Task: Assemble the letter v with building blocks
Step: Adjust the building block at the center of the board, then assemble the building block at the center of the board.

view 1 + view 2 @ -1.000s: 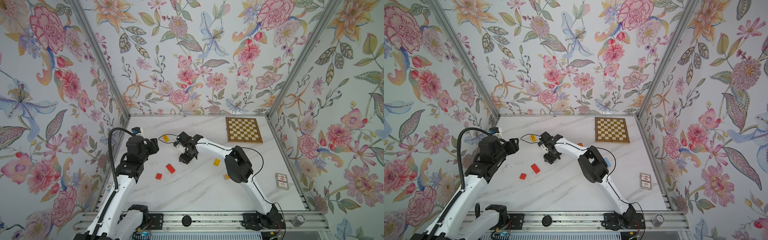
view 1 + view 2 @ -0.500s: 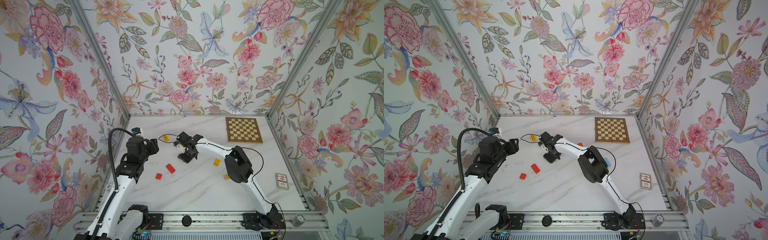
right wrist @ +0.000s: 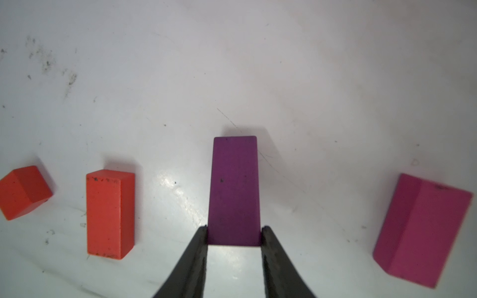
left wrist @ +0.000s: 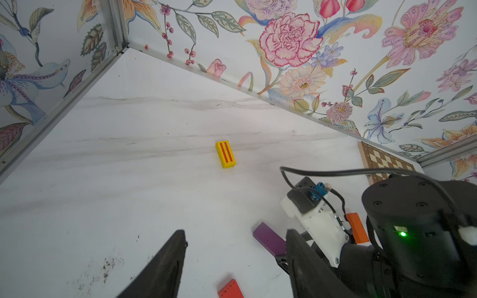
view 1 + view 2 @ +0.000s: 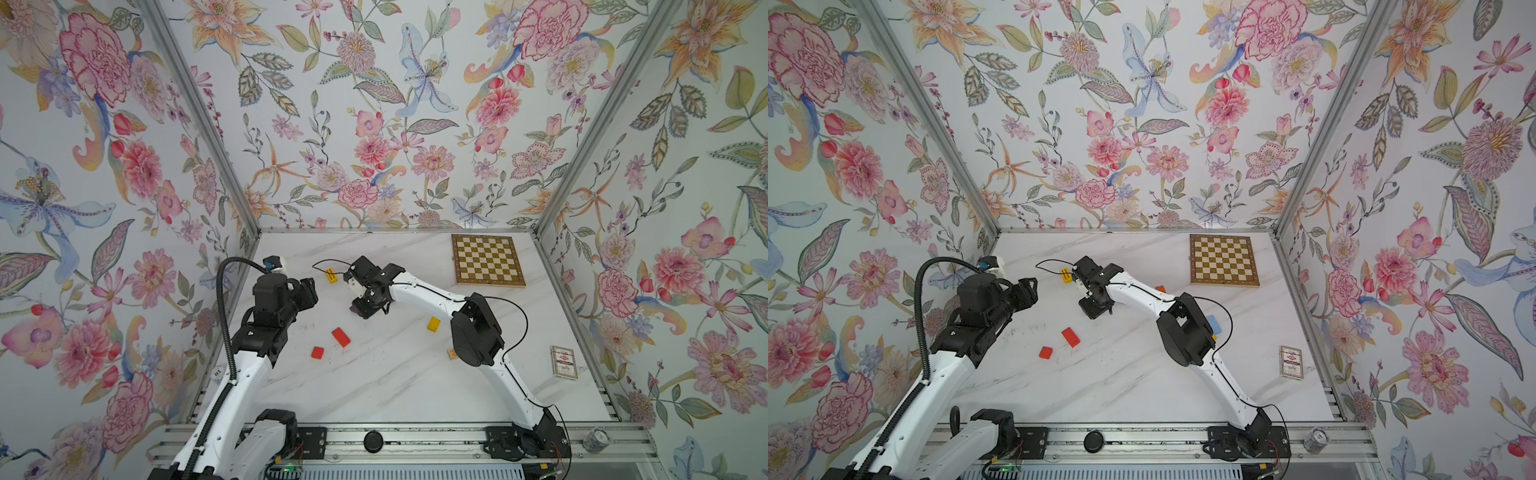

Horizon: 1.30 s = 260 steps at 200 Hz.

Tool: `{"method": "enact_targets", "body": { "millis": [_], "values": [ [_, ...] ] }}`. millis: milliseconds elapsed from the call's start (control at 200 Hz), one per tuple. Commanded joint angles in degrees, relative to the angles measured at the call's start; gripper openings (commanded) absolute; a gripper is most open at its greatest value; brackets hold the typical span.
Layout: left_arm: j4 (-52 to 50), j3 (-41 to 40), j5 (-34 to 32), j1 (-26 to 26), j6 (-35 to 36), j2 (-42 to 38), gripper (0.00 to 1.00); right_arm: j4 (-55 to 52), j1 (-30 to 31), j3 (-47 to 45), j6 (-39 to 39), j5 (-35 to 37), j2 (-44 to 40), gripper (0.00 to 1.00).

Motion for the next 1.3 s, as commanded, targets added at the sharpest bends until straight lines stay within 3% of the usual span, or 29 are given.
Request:
{"method": "enact_targets", "body": {
  "millis": [0, 711, 1071, 1296],
  "values": [
    [-0.02, -0.65, -0.06, 0.48, -0.68, -0.4, 0.64, -1.38, 0.43, 1.02, 2.19, -0.47, 2.61, 0.37],
    [-0.34, -1.18, -0.45, 0.5, -0.69, -1.19, 0.64, -1.73, 0.5, 5.45, 3.07, 2.54, 6.7, 0.48],
    [-0.99, -1.4, -0.89, 0.48, -0.67, -1.7, 0.64, -1.72, 0.26, 9.31, 4.67, 2.38, 9.96, 0.25],
    [-0.7, -1.65, -1.03, 0.52, -1.18, -1.58, 0.64, -1.79, 0.39, 16.6, 5.67, 2.12, 13.37, 0.25]
  ]
}}
